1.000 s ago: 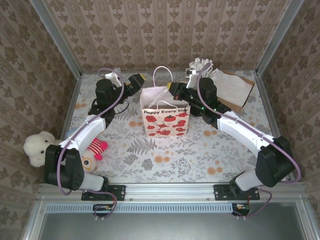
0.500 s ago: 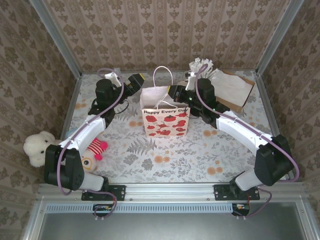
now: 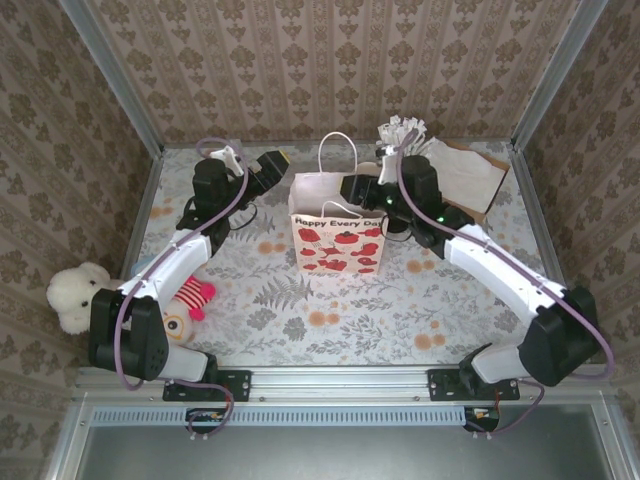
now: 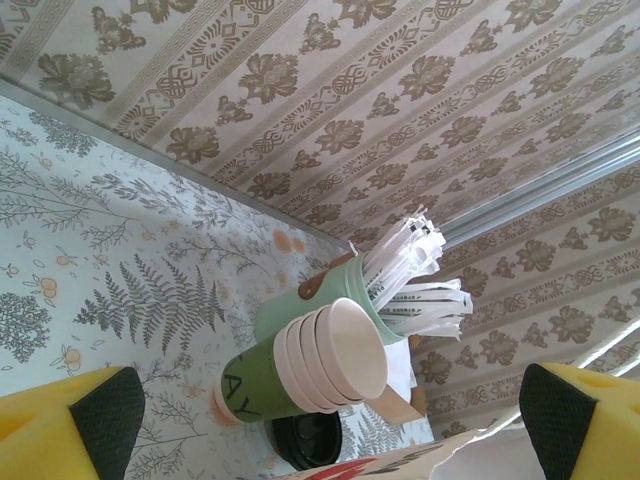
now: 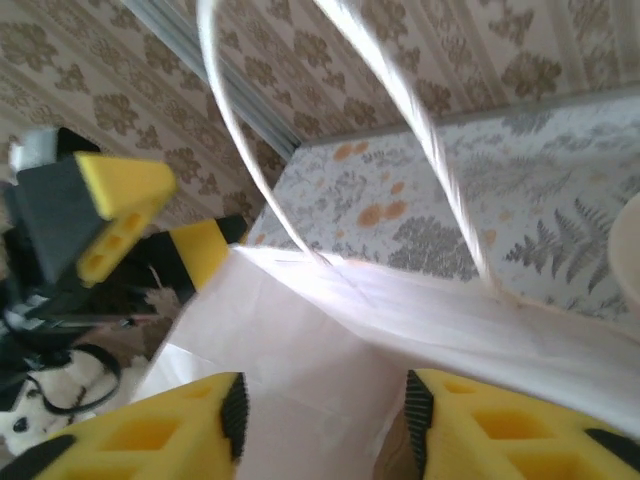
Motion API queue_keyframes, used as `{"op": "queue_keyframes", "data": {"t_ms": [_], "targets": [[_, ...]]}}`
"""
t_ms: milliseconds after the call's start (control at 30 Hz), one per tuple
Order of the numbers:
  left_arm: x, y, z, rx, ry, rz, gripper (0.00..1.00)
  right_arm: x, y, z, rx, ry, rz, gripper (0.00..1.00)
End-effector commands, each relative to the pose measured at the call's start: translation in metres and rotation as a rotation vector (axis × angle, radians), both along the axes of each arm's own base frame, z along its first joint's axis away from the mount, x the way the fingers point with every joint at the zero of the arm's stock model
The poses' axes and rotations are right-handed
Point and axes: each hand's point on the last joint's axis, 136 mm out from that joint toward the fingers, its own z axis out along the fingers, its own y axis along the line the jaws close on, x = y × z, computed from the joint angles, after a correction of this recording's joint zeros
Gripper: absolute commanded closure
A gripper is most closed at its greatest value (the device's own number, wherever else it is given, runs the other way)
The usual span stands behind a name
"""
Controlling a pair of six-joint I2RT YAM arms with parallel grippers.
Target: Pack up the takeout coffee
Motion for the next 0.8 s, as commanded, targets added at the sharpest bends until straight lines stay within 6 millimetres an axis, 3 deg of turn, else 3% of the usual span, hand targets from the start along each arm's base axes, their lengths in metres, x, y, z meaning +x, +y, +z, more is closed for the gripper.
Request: {"op": "queue_keyframes", "data": {"t_ms": [0,167,267,367,500,533,767], "targets": [[0.006,0.003,0.011,0.024,-0.027,0.013,0.00,-0.006,-0.034,0.046,-0.058,-0.099,-0.058,0.42],[0.009,0.006,0.009,0.029,-0.020,0.023,0.00,0.007,-0.108,0.037,-0.119,-0.031,-0.276,0.20],[0.009,0.007,0.006,0.036,-0.010,0.022,0.00,0.020,-0.167,0.015,-0.161,0.055,-0.447,0.07],[0.007,0.010,0.001,0.073,0.016,0.003,0.00,0.034,-0.218,-0.015,-0.197,0.160,-0.532,0.01],[-0.001,0.021,-0.005,0.164,0.058,-0.014,0.00,0.046,-0.229,-0.042,-0.333,0.137,-0.423,0.00],[-0.003,0.025,-0.003,0.180,0.053,-0.007,0.00,0.052,-0.229,-0.061,-0.393,0.139,-0.380,0.00],[-0.007,0.044,0.000,0.206,0.029,0.064,0.00,0.063,-0.227,-0.131,-0.793,0.021,-0.080,0.04]]}}
